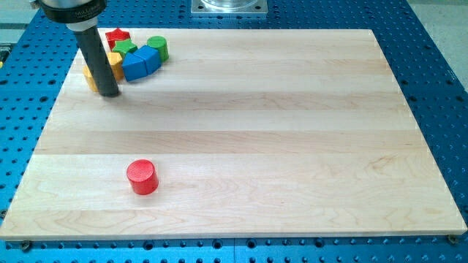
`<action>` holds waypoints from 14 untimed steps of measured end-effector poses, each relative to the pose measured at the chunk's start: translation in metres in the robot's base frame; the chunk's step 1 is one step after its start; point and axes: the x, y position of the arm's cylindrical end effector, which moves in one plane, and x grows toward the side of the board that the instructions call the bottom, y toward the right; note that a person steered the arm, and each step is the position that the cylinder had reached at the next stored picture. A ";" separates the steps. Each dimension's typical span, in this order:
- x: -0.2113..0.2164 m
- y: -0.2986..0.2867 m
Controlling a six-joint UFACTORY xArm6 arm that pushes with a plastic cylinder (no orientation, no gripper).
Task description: Move the red circle to the bottom left
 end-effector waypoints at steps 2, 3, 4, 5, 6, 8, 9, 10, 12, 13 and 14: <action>0.003 0.000; 0.000 -0.007; 0.012 0.007; 0.035 0.015; 0.040 0.024; 0.053 0.027; 0.078 0.058; 0.120 0.135; 0.171 0.130; 0.178 0.132; 0.187 0.079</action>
